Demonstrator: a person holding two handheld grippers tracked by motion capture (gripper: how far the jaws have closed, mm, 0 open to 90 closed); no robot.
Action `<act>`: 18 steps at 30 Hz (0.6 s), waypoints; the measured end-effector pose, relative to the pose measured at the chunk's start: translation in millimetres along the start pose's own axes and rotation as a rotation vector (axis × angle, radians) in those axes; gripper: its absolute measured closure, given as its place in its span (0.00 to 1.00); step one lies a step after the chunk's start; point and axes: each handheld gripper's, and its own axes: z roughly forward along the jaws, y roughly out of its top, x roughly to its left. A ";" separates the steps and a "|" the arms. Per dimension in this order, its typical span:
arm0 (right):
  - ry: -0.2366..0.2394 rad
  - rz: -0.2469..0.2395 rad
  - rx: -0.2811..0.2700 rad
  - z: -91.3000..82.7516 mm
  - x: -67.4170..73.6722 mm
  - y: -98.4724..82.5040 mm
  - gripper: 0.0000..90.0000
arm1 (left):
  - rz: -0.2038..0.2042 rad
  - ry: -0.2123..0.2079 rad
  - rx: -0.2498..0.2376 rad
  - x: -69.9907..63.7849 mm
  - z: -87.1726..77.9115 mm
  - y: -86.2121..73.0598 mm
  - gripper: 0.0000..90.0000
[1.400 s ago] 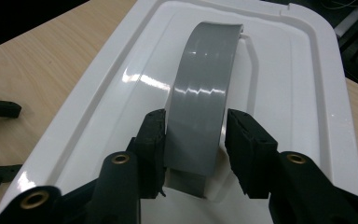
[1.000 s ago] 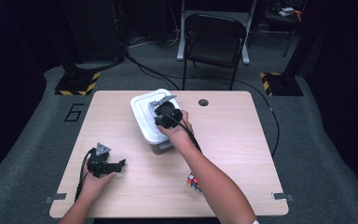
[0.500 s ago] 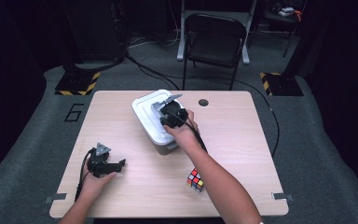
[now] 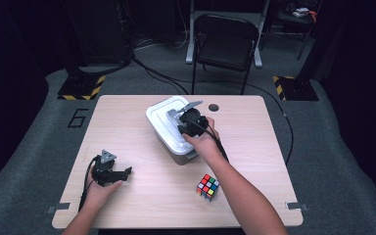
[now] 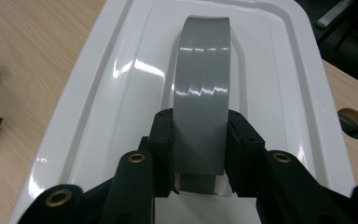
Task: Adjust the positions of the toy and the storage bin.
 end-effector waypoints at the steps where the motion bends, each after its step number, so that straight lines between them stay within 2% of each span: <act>1: -0.001 -0.010 0.006 -2.1 -2.5 -1.6 0.75 | 0.000 0.000 0.000 0.0 0.0 0.0 0.15; 6: 0.008 -0.008 0.011 -12.5 -14.8 -13.2 0.75 | 0.000 0.002 0.000 -0.1 0.0 0.0 0.15; 8: 0.005 0.019 0.018 -18.2 -19.2 -18.9 0.75 | 0.000 -0.001 0.003 0.0 -0.2 0.1 0.15; 11: 0.011 0.031 0.029 -22.8 -22.3 -23.0 0.75 | -0.001 -0.001 0.002 -0.1 -0.1 0.1 0.15; 12: 0.005 -0.002 0.012 -23.9 -26.3 -25.3 0.75 | -0.001 0.002 0.001 -0.2 0.0 0.0 0.15; 13: 0.011 0.014 0.033 -27.2 -26.4 -27.0 0.75 | -0.001 0.001 0.001 -0.2 -0.1 0.1 0.15; 14: 0.011 0.006 0.018 -28.5 -28.3 -28.6 0.75 | 0.000 -0.002 0.004 0.0 -0.3 0.2 0.15; 15: 0.013 -0.003 0.026 -30.8 -30.3 -30.7 0.75 | 0.001 0.000 0.004 0.0 -0.3 0.2 0.15; 16: 0.017 0.015 0.026 -32.0 -30.1 -31.9 0.75 | 0.000 -0.001 0.002 0.0 -0.1 0.1 0.15; 17: 0.019 0.012 0.019 -33.2 -31.5 -34.1 0.75 | 0.000 -0.002 0.005 0.1 -0.3 0.2 0.15; 18: 0.019 -0.027 0.006 -33.5 -35.2 -35.6 0.75 | 0.000 -0.001 0.005 0.0 -0.4 0.2 0.15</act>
